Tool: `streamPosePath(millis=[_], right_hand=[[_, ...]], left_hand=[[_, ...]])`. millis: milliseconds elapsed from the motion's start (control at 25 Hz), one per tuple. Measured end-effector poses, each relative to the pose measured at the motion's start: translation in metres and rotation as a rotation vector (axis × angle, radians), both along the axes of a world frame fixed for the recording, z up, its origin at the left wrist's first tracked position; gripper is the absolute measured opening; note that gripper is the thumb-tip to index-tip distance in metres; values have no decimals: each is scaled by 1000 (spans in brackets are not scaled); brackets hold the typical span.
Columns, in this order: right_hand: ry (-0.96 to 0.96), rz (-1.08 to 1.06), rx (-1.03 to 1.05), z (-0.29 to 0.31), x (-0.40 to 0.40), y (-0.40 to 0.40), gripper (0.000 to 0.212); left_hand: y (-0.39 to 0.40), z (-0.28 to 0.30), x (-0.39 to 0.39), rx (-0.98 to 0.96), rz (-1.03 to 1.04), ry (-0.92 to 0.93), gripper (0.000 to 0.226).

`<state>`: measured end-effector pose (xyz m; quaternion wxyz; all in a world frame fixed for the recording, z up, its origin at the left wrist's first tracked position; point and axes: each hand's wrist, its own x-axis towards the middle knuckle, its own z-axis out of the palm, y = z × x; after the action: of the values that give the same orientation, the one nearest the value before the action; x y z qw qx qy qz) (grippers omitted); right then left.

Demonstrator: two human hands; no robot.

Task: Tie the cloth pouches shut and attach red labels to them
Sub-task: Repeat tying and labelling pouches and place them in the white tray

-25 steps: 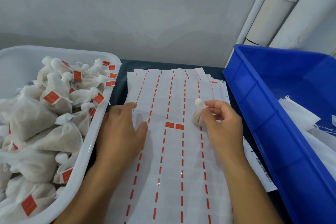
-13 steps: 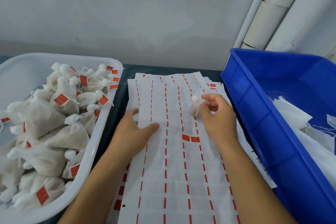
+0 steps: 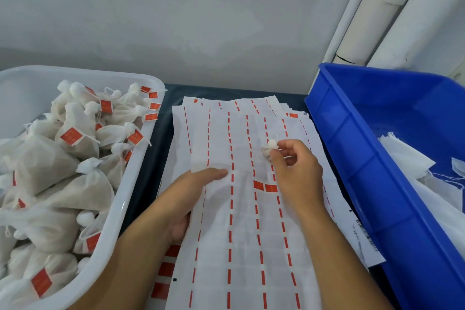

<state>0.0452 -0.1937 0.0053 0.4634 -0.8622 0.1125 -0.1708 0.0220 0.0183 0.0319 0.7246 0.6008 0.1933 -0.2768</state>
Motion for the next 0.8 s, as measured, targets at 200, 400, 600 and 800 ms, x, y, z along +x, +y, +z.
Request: streamPosePath(millis=[200,400,600,800], right_hand=[[-13,-14,36,-5,-3,0,14],[-73,-64,38,-2,-6,-5,11],[-50,-61,-14,5,-8,-14,14],[-84,-13,-201,18,-18,-12,24]], left_hand=[[-28,-12,-6,149,-15,-199,52],[-32,-17,-9,278,14,-261,56],[-26,-15,-9,233,-3,-215,36],[-26,-10,-10,147,-13,-152,28]])
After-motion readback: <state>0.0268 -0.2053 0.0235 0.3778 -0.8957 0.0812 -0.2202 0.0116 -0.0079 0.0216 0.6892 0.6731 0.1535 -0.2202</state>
